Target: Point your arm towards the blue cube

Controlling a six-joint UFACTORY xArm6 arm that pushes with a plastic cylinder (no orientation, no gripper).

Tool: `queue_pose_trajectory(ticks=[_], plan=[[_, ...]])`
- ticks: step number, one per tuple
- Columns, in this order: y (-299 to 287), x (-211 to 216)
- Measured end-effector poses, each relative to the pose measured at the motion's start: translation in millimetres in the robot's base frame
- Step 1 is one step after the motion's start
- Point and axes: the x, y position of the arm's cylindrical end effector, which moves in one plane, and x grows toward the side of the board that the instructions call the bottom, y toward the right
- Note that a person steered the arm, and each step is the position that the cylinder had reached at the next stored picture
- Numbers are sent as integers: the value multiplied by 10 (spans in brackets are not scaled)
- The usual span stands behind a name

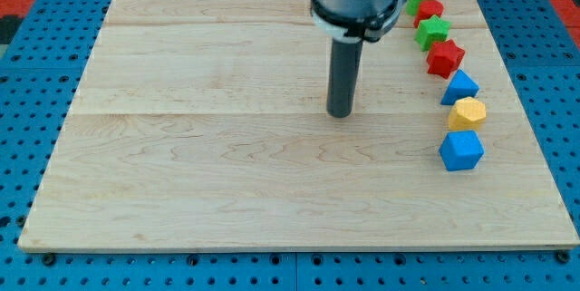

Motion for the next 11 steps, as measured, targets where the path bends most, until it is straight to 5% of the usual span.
queue_pose_trajectory(ticks=[1,2,3,5,8,10,11], plan=[[-57,-71],[49,894],[787,1580],[2035,1371],[2105,1189],[1303,549],[1341,888]])
